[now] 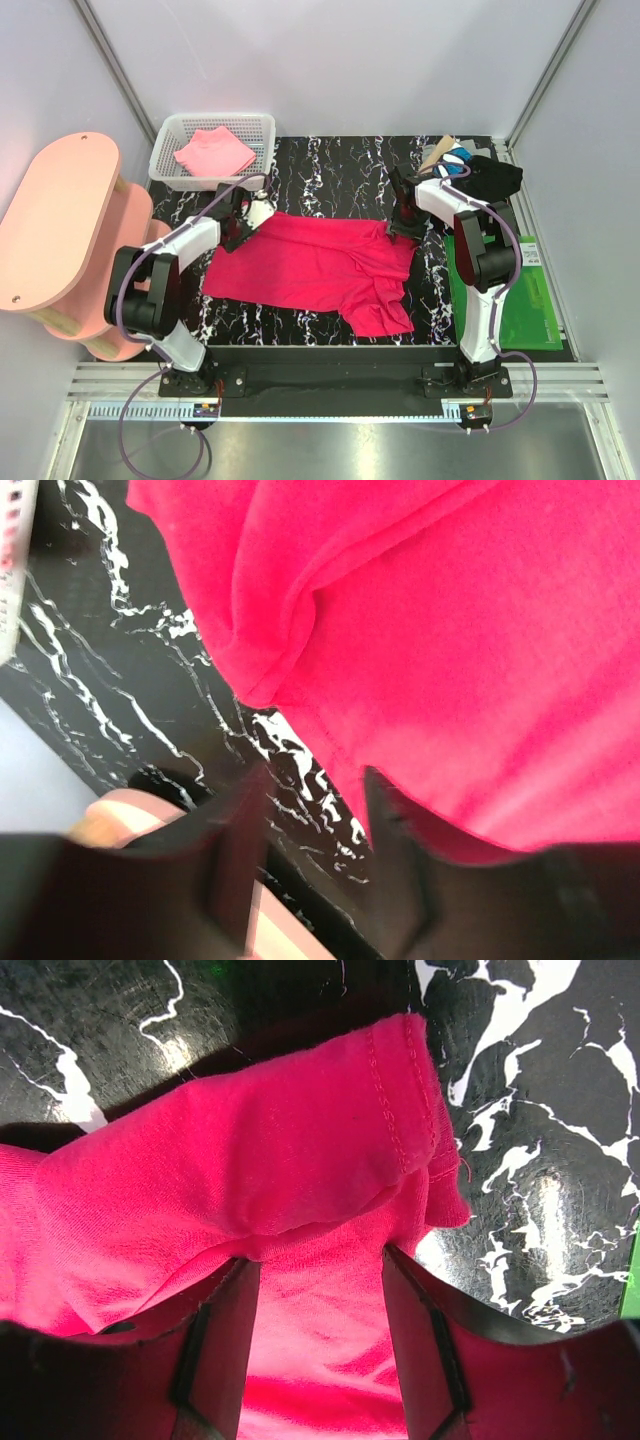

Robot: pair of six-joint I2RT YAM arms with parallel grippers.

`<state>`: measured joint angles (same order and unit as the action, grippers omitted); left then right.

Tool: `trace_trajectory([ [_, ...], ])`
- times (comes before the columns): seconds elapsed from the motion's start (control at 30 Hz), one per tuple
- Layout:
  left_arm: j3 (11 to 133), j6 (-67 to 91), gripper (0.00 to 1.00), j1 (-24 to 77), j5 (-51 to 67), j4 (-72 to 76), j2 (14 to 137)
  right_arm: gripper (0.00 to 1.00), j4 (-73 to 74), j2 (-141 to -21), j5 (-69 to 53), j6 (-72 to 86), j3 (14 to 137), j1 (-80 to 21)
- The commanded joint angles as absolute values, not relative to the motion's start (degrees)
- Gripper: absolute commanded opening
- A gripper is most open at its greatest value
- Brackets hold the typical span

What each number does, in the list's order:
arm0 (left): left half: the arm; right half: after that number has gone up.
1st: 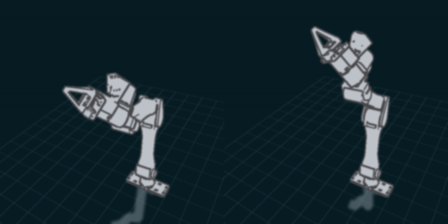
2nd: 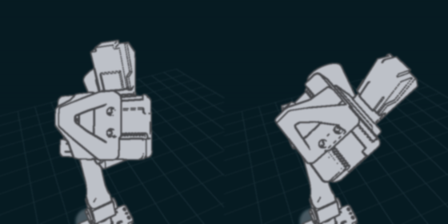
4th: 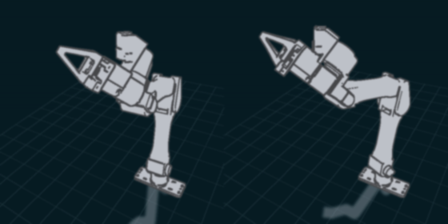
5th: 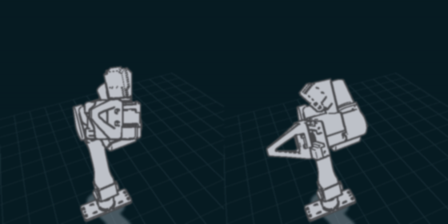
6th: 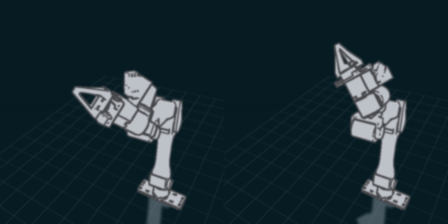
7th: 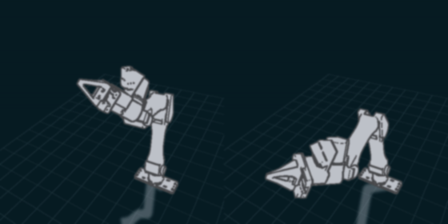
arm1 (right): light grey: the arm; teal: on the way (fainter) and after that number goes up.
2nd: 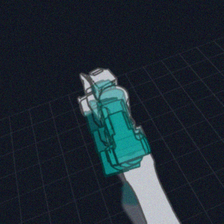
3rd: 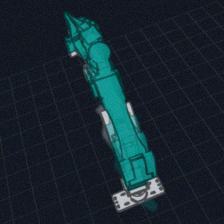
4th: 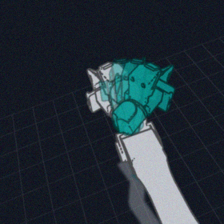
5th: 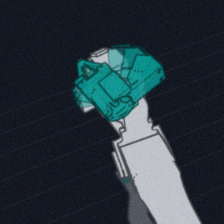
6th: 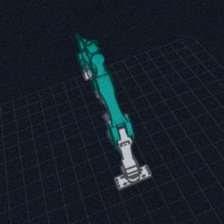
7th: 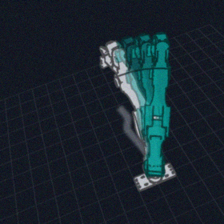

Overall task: Fold and stack the t-shirts
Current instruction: Grap the side of the flattened tshirt closest away from the robot with both arms

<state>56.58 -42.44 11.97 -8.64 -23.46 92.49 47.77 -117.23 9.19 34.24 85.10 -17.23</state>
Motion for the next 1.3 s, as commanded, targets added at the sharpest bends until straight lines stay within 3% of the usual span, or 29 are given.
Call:
trace_trajectory([
  [0.0, 60.8, -40.4, 0.54, 12.0, -8.8, -21.0, 96.1, 0.59, 47.0, -118.3, 11.6, 33.8, 86.7, -16.8],
  [0.17, 59.7, -38.6, 0.54, 12.6, -5.2, -25.2, 94.2, 0.60, 47.0, -120.6, 11.7, 33.8, 88.6, -15.2],
  [0.43, 42.1, -37.6, 0.54, 12.7, -2.5, -28.6, 76.0, 0.59, 51.1, -129.9, 10.4, 32.9, 102.4, -14.2],
  [0.6, 39.3, -36.8, 0.57, 12.4, -3.1, -32.5, 66.5, 0.63, 50.9, -123.4, 12.2, 32.4, 101.9, -15.3],
  [0.63, 39.5, -36.7, 0.62, 12.3, -2.6, -33.1, 64.3, 0.64, 51.0, -119.3, 13.2, 32.1, 100.7, -16.3],
  [0.73, 40.3, -36.6, 0.67, 12.4, -0.6, -36.6, 62.4, 0.65, 51.0, -109.8, 15.2, 31.6, 95.8, -18.5],
  [1.1, 36.4, -38.1, 0.65, 13.0, 1.8, -40.6, 62.3, 0.64, 53.7, -79.5, 7.3, 41.0, 59.4, -30.6],
  [1.27, 37.1, -38.0, 0.64, 13.1, 1.9, -38.5, 66.9, 0.64, 56.4, -74.2, 5.9, 46.7, 53.4, -34.1],
])
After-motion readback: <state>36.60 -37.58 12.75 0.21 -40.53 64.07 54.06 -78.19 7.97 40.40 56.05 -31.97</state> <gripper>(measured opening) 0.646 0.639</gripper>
